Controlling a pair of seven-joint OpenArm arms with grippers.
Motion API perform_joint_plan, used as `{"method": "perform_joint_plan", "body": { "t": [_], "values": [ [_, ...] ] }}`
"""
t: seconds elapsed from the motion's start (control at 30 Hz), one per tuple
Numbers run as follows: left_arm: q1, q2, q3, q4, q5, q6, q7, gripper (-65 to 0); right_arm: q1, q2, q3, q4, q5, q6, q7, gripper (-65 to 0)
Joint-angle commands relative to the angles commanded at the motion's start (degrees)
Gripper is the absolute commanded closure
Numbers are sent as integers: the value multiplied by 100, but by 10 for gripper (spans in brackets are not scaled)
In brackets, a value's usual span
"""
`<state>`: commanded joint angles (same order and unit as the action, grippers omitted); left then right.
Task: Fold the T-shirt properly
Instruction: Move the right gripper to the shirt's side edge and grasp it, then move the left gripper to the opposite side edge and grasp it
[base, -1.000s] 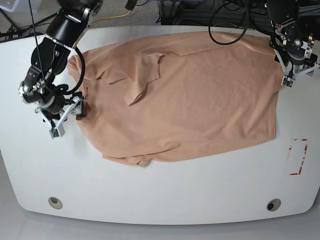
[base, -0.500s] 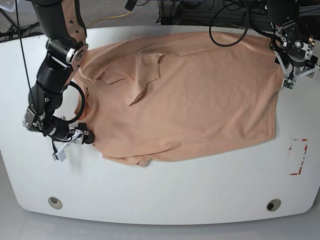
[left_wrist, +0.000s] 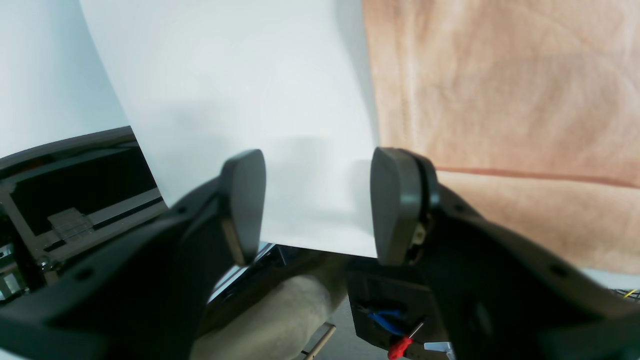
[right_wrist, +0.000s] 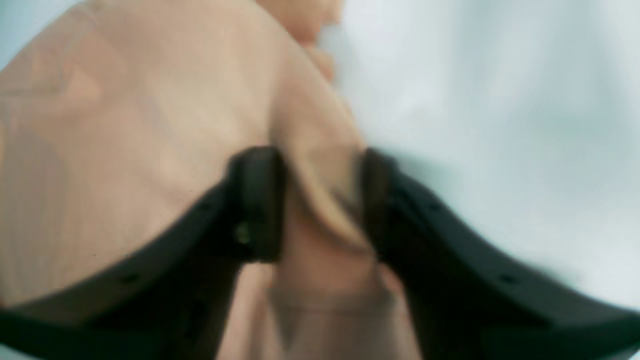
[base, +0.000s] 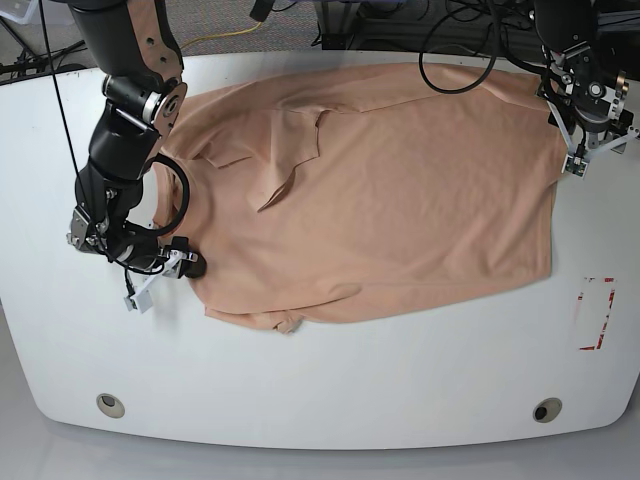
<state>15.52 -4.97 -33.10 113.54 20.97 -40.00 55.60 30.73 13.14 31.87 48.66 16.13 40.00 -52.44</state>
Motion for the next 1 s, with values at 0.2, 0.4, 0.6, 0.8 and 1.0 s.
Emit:
{"method": "perform_joint_plan", "body": {
  "t": [0.2,0.4,0.6,0.8,1.0],
  "values": [
    [-431,18,-44,0,0,0,9,-308,-9,35,-9,0,-9,0,0,0],
    [-1231,35,-193,-26,9,0,325,-312,-9,44,-18,26,-9,0,9,0],
    [-2119,9,-211,-782,9,0,519,-315,-9,114,-18,26,-9,0,9,0],
    [-2910,0,-290,-1960,-9,0,519,-483,-9,123,-18,26,-9,0,0,0],
    [-3499,-35,-571,-2945,-422,0,519,-514,-18,123,-18,26,-9,0,0,0]
  ]
}}
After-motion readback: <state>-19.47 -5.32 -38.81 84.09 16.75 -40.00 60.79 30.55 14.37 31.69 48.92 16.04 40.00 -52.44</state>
